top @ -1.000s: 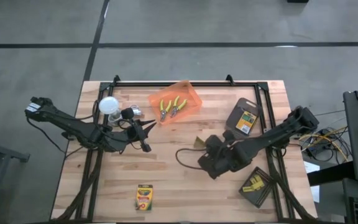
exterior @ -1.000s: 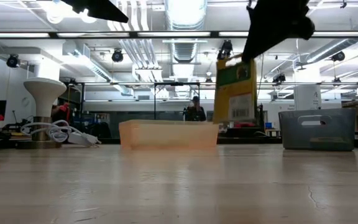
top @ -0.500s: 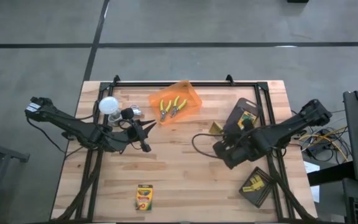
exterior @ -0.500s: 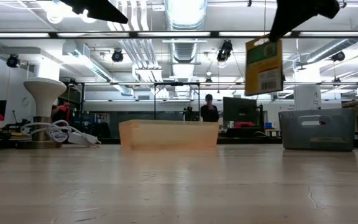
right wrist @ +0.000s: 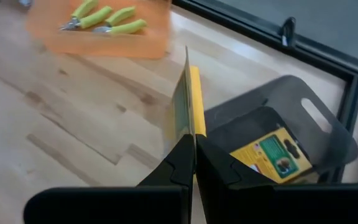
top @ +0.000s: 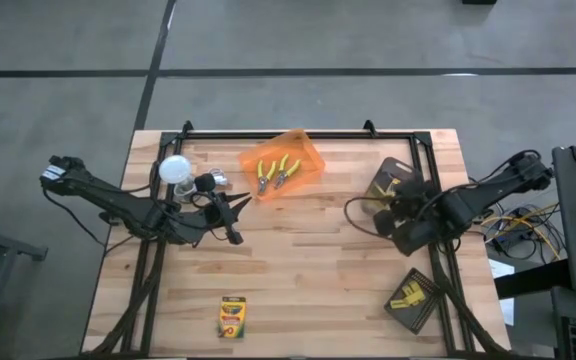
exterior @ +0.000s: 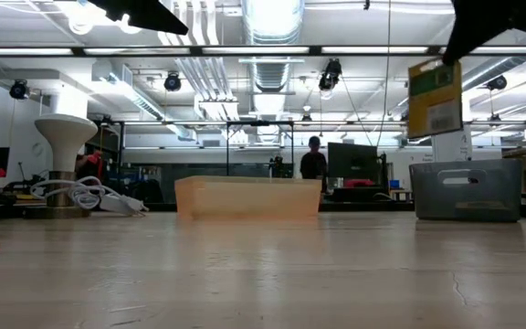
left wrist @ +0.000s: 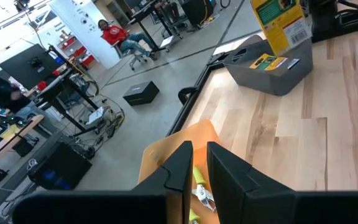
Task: Pick & Place School Supplies
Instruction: Put the crayon box into the light black bin
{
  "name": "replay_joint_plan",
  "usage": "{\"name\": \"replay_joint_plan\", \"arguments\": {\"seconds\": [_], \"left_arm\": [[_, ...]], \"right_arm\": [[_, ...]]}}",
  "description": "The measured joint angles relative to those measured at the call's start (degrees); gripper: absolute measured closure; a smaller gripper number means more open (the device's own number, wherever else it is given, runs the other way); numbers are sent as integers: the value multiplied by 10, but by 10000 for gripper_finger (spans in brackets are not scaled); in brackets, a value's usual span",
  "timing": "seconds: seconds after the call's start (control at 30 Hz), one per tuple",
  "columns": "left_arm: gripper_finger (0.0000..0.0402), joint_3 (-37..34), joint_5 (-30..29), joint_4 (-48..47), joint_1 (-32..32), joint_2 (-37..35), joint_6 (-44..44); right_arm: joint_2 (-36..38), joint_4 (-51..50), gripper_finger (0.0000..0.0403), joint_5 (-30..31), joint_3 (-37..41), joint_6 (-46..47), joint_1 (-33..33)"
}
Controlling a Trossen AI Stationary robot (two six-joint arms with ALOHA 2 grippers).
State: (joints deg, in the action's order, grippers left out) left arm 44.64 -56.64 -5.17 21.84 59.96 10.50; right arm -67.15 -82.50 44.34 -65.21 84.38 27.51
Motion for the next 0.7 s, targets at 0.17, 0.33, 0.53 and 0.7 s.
{"name": "replay_joint_plan", "arguments": {"seconds": [0.17, 0.33, 0.53, 0.7], "left_arm": [[349, 0, 0, 0, 0, 0, 0], [349, 0, 0, 0, 0, 0, 0], [349, 0, 0, 0, 0, 0, 0], [349, 0, 0, 0, 0, 0, 0]], "right_arm": [[72, -1, 395, 0, 62, 26, 0], [140, -2, 394, -2, 110, 38, 0], [187, 0, 394, -10, 149, 37, 0], [195, 1, 394, -11, 174, 37, 0]]}}
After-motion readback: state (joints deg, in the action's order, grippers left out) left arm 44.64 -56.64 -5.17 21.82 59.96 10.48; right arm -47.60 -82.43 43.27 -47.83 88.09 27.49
